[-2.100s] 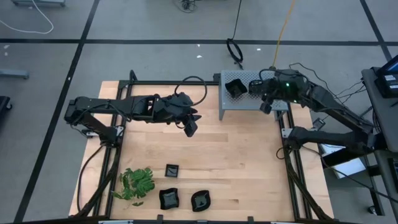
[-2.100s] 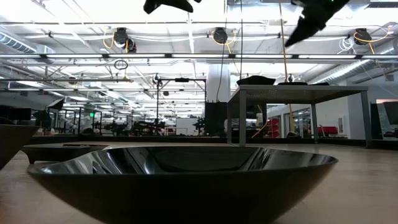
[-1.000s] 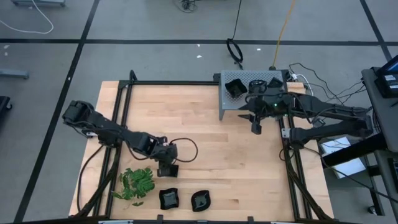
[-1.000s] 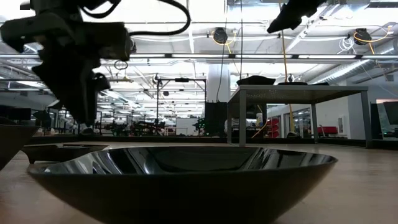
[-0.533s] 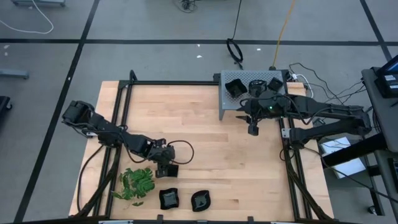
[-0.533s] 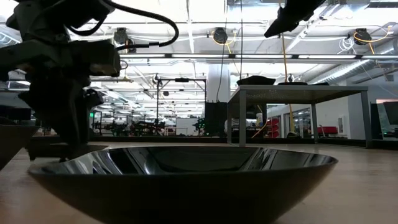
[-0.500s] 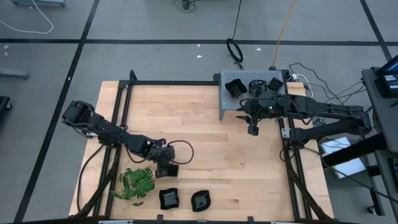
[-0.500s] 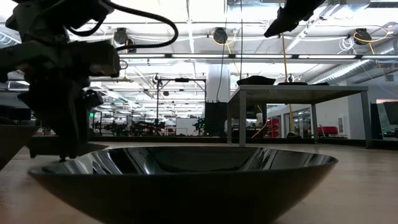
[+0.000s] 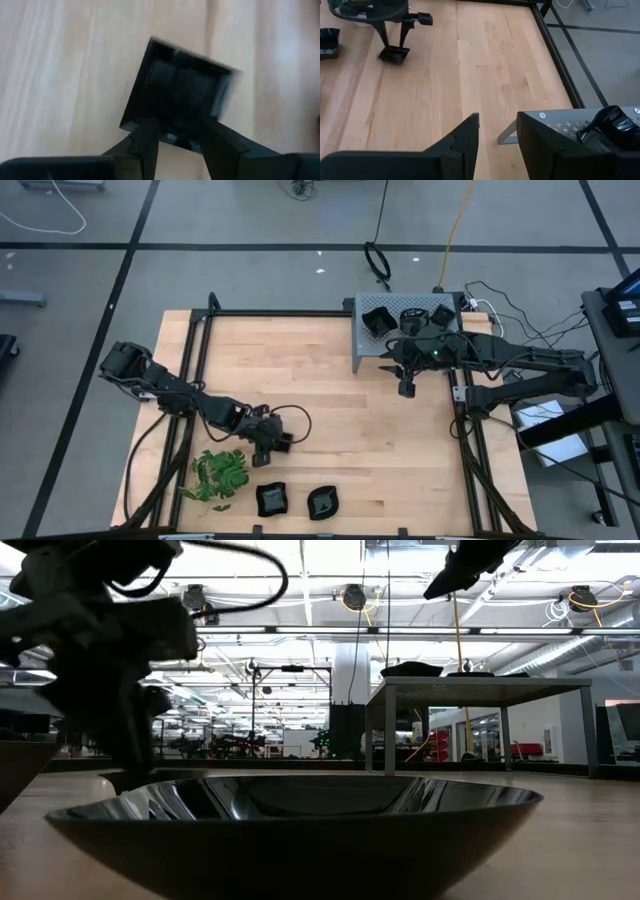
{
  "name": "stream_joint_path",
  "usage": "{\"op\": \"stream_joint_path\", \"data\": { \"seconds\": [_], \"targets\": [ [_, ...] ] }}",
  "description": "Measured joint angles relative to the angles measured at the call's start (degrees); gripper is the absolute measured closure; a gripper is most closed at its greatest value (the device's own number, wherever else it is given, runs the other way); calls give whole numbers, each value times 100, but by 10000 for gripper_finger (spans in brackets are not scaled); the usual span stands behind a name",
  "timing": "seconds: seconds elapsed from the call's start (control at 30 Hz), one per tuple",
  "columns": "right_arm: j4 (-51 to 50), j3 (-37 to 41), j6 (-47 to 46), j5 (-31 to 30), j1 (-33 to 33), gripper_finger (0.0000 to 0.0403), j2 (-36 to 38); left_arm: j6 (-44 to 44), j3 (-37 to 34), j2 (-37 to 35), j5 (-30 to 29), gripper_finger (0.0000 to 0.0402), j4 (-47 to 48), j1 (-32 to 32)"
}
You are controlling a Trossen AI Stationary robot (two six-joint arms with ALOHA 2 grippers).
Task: Pick & Place Mini shaped plates
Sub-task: Stack the black square plate on top of the black square plate on the shelf
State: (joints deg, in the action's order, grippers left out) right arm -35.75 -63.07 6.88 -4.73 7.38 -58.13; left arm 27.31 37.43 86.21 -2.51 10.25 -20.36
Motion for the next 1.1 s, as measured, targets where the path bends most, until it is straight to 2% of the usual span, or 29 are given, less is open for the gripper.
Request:
{"op": "stream_joint_path", "data": {
  "seconds": [0.17, 0.33, 0.4, 0.53, 0.6, 0.67, 0.8, 1.0, 1.1],
  "targets": [
    [0, 0, 2, 0, 0, 284, 0, -2, 0, -2, -117, 266, -722, 11],
    [-2, 0, 60, 2, 0, 284, 0, 9, 0, -2, -322, 266, -959, 17],
    [-1, 0, 139, 1, 0, 284, 0, 64, 0, -2, -87, 266, -913, 17],
    [-2, 0, 153, 2, 0, 284, 0, 145, 0, -2, 987, 266, -892, -58],
    [-2, 0, 153, 1, 0, 284, 0, -30, 2, -2, 1166, 266, -880, -170],
    [0, 0, 153, 2, 0, 284, 0, -488, 2, -2, 983, 266, -869, -292],
    [-2, 0, 153, 2, 0, 284, 0, -1246, 7, 77, 89, 266, -761, -413],
    [-2, 0, 153, 2, 0, 284, 0, -1391, 2, 188, -214, 266, -174, -411],
    [-2, 0, 154, 2, 0, 284, 0, -1505, 16, 299, -232, 266, -344, -411]
  ]
}}
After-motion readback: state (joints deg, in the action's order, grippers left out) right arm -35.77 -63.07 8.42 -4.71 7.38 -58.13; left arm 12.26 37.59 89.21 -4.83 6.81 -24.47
